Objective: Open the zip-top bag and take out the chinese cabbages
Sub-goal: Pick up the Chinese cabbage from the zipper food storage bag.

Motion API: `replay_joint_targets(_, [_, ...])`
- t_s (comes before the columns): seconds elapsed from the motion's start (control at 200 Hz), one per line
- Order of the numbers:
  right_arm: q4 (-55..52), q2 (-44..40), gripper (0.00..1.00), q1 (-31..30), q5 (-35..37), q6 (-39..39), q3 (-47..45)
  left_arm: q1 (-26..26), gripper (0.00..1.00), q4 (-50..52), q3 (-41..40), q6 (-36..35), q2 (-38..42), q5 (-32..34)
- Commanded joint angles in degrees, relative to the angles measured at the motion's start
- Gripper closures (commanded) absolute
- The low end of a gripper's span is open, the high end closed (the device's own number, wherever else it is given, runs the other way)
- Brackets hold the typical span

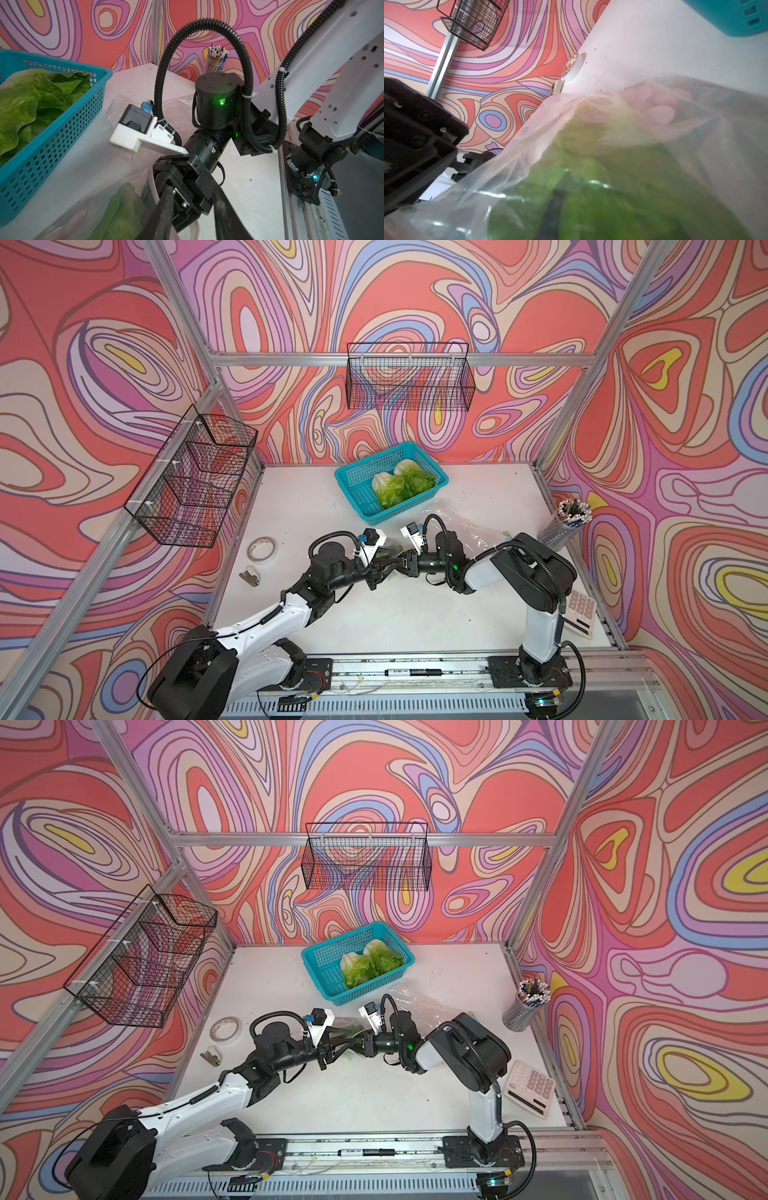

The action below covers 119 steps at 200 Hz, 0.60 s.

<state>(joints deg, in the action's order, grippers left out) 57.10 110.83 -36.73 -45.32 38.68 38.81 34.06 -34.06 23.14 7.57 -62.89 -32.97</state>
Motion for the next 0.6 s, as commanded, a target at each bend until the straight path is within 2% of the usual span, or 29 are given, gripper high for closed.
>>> replay_joint_targets(0.0, [-2.6, -0.9, 0.93, -0.3, 0.5, -2.7, 0.6, -0.3, 0.40, 1.8, -1.1, -0.4, 3.1, 2.3])
replay_joint_targets(0.095, [-7.0, -2.5, 0.96, -0.3, 1.3, -6.0, 1.0, -0.3, 0.26, 4.7, -2.6, -1.1, 7.1, 6.7])
replay_joint_targets(0.155, [-9.6, -3.3, 0.98, -0.3, 1.7, -7.5, 1.4, -0.3, 0.12, 6.9, -3.7, -1.4, 10.9, 10.2])
replay_joint_targets(0.175, [-10.4, -3.4, 0.99, -0.2, 1.8, -8.0, 1.5, -0.3, 0.02, 7.8, -4.1, -1.6, 12.1, 11.4])
replay_joint_targets(0.185, [-10.8, -3.5, 1.00, -0.2, 1.8, -8.2, 1.6, -0.3, 0.01, 8.2, -4.2, -1.7, 12.9, 11.9])
replay_joint_targets(0.336, [-12.7, -3.4, 1.00, -0.1, 2.5, -9.5, 2.0, -0.4, 0.00, 16.5, -6.1, -1.1, 22.9, 23.8])
replay_joint_targets(0.511, [-10.1, -3.5, 1.00, -0.1, 2.7, -8.8, 2.0, -0.7, 0.00, 30.0, -6.1, 5.0, 30.1, 41.9])
replay_joint_targets(0.591, [-9.6, -3.6, 1.00, -0.1, 2.8, -8.8, 1.9, -2.4, 0.00, 34.8, -5.5, 7.7, 31.1, 44.6])
